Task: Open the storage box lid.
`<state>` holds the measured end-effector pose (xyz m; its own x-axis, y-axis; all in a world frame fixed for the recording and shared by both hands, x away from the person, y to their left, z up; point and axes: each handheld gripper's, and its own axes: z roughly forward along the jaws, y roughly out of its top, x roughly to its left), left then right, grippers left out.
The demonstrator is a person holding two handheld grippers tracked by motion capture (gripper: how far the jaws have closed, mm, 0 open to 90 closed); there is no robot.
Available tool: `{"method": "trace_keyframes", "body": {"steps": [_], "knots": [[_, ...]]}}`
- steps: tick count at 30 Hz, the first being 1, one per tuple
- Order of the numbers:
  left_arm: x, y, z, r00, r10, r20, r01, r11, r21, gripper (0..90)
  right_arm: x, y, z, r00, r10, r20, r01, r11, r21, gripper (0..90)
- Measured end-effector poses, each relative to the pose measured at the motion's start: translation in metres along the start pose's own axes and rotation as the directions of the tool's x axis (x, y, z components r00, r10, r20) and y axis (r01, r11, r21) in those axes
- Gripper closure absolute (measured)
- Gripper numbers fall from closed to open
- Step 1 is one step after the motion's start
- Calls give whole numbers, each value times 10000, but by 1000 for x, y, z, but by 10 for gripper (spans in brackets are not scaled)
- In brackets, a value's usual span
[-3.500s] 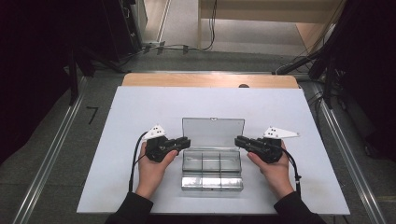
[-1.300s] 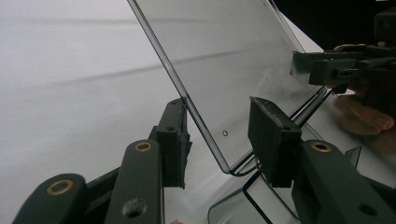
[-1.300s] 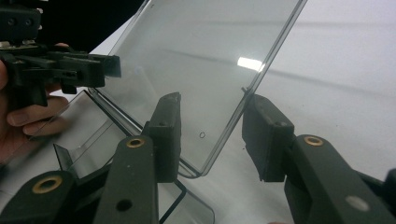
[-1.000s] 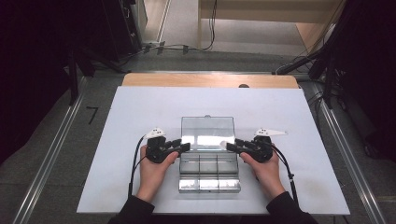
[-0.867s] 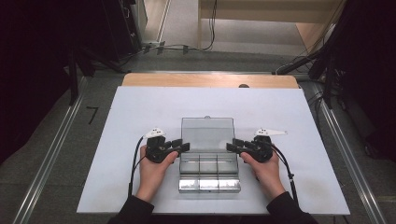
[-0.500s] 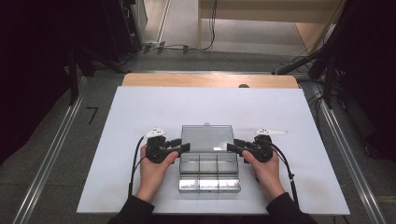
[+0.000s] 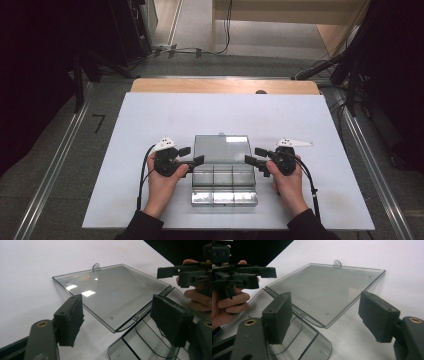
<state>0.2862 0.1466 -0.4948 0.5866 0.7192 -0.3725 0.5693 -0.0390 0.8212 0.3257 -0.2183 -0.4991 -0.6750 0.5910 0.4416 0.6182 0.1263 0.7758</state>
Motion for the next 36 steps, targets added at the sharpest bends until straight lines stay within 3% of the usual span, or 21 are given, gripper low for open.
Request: {"method": "trace_keyframes", "body": {"steps": [10,19,23,30,36], "knots": [[-7,1,-8,9983,526,268,-523,9986,-118,136,9,-2,-25,9913,-1239,434,1244,9922,-86,142],[-7,-1,-18,9970,680,359,-671,9975,-238,76,13,-9,-49,9798,-1837,791,1864,9821,-283,89],[-6,-2,-22,9961,689,553,-671,9972,-336,35,14,-15,-59,9667,-2249,1219,2285,9734,-161,88],[-3,-8,-30,9961,694,551,-675,9971,-354,19,11,-26,-79,9576,-2447,1523,2517,9674,-278,84],[-3,-12,-37,9957,759,536,-737,9964,-416,7,7,-34,-93,9531,-2634,1492,2720,9615,-399,61]]}}
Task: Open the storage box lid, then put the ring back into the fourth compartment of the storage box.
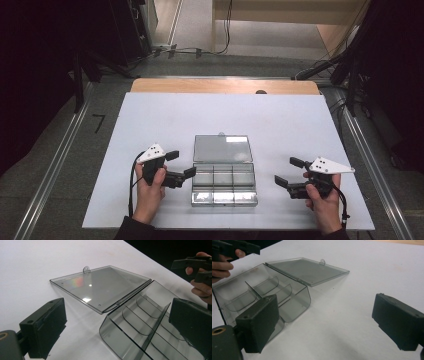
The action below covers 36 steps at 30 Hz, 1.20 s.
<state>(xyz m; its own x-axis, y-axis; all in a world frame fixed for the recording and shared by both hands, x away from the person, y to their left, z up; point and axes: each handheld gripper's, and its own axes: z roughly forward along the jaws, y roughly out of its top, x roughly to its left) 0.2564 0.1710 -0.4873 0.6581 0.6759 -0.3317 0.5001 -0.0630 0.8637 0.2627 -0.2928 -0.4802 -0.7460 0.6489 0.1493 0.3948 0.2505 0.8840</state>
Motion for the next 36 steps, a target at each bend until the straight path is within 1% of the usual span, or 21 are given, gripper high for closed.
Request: {"method": "trace_keyframes", "body": {"steps": [2,4,7,9,11,14,15,20,27,32,36], "knots": [[0,-2,0,10000,50,-9,-50,9999,88,6,-1,-3,-4,9999,-88,66,87,10000,23,60],[0,-4,-1,9999,117,-65,-116,9998,173,6,-3,-6,-6,9999,-86,83,85,9999,128,60],[-1,-5,-2,9999,149,-5,-149,9997,213,0,-4,-10,-10,9999,-51,155,47,9997,239,59],[-1,-5,-4,9998,211,-14,-210,9996,198,0,-6,-13,-13,9999,-21,134,18,9997,245,1],[-2,-5,-5,9997,230,-29,-229,9995,206,0,-7,-16,-16,9999,36,99,-38,9997,224,1],[-2,-6,-7,9997,248,-10,-248,9995,215,0,-9,-18,-21,9998,53,188,-56,9999,162,1],[-2,-6,-8,9997,232,-27,-232,9995,197,0,-11,-19,-23,9997,11,223,-14,9999,129,1],[1,-8,-12,9998,185,-109,-182,9996,213,0,-18,-24,-32,9990,113,427,-116,9999,60,1],[4,-7,-17,9996,152,-232,-149,9998,118,0,-26,-29,-46,9964,285,793,-280,9996,-79,1],[7,-6,-23,9994,99,-338,-97,9999,63,0,-31,-33,-51,9948,307,967,-300,9995,-84,1],[10,-6,-27,9989,94,-463,-92,10000,32,0,-36,-35,-54,9934,407,1071,-402,9992,-67,1]]}}
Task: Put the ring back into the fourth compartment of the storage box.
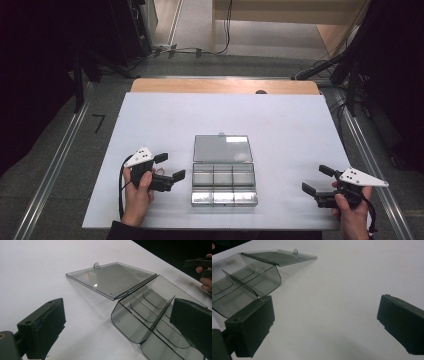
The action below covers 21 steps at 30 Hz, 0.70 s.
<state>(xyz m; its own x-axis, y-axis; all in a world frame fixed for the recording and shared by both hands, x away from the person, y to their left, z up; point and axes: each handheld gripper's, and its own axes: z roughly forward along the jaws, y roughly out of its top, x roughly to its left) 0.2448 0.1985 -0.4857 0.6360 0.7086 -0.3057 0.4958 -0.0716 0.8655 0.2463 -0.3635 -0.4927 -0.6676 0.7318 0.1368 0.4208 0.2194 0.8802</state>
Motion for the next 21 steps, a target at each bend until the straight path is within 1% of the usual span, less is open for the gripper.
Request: {"method": "trace_keyframes", "body": {"steps": [1,4,9,11,14,15,17,19,21], "knots": [[1,0,-1,10000,10,-44,-10,10000,-2,0,-1,-1,0,10000,-11,-21,11,10000,2,0],[5,1,-5,10000,58,7,-58,10000,50,0,-3,-1,-1,10000,2,-97,-2,10000,78,0],[11,1,-11,9998,-8,-210,8,10000,-14,0,-7,-3,-1,9999,-32,115,31,9999,113,0],[14,1,-13,9996,-18,-287,18,10000,-29,0,-8,-4,-2,9999,54,161,-55,9999,102,0],[19,0,-16,9988,-140,-465,141,9999,2,0,-10,-4,-2,9998,92,171,-93,10000,35,0],[21,0,-16,9985,-237,-486,237,9997,-2,0,-10,-4,-2,9998,116,168,-116,9999,28,0],[25,-2,-18,9979,-315,-567,323,9994,146,0,-11,-5,-1,9997,162,209,-163,9999,40,0],[29,-3,-21,9963,-348,-781,368,9990,250,0,-11,-5,-1,9996,171,229,-173,9998,68,0],[33,-4,-24,9950,-478,-879,503,9984,267,0,-11,-6,0,9995,177,245,-179,9998,84,0]]}}
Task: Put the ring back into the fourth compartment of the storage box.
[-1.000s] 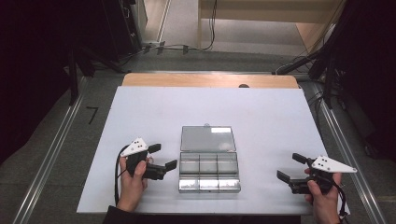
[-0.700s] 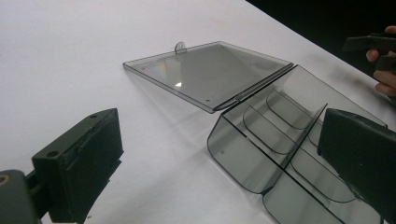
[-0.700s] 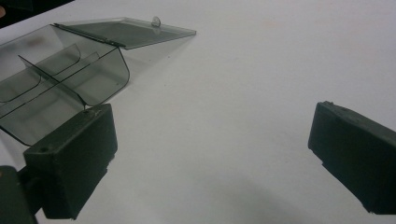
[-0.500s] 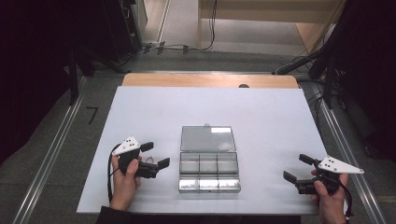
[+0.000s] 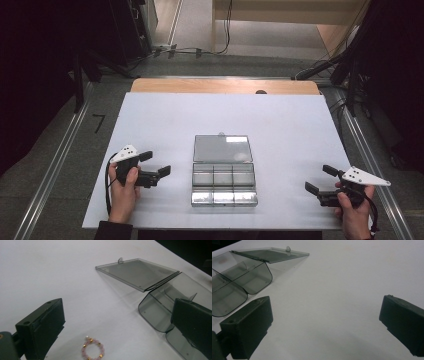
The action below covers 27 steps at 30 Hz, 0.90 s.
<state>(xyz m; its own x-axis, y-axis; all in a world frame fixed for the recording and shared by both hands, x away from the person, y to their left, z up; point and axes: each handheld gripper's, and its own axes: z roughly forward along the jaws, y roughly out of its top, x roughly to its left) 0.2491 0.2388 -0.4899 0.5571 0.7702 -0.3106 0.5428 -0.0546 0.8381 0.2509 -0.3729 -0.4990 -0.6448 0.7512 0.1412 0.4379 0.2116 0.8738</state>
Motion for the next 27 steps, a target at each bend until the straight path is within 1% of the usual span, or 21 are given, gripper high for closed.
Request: {"method": "trace_keyframes", "body": {"steps": [2,3,5,6,8,10,12,14,17,20,23,26,27], "knots": [[3,-2,-2,9999,-39,-141,40,10000,68,0,1,0,1,10000,16,70,-16,10000,15,0],[4,-3,-3,9998,-44,-194,47,9999,157,15,1,0,1,10000,12,47,-12,10000,18,0],[6,-5,-3,9999,-127,-80,129,9994,328,43,1,-1,1,10000,-21,63,21,10000,-2,0],[6,-6,-3,9998,-212,-50,214,9989,428,73,1,-1,1,10000,-28,67,28,10000,-21,0],[7,-7,-3,9995,-192,-257,206,9984,523,126,0,-1,1,10000,-28,32,28,10000,-61,0],[6,-8,-3,9991,-229,-361,250,9979,591,200,0,-1,1,10000,-3,-5,3,9999,-105,0],[6,-9,-3,9977,-210,-642,254,9973,684,262,-1,-1,1,10000,14,-15,-14,9999,-116,0],[7,-12,-3,9961,-317,-823,379,9965,746,355,-1,-2,2,10000,18,-4,-18,9999,-124,0],[9,-15,-3,9955,-398,-863,483,9940,979,474,-1,-2,2,10000,29,2,-29,10000,-92,0],[9,-18,-3,9924,-463,-1143,589,9923,1094,550,-1,-2,2,10000,16,-10,-16,10000,-93,0],[10,-20,-1,9901,-372,-1357,546,9904,1271,596,-1,-2,2,10000,17,1,-17,10000,-86,0],[9,-21,0,9887,-346,-1459,538,9901,1298,655,-1,-2,3,10000,5,30,-5,10000,-82,0],[9,-21,1,9872,-318,-1563,530,9897,1331,665,-1,-2,3,10000,3,36,-3,10000,-72,0]]}}
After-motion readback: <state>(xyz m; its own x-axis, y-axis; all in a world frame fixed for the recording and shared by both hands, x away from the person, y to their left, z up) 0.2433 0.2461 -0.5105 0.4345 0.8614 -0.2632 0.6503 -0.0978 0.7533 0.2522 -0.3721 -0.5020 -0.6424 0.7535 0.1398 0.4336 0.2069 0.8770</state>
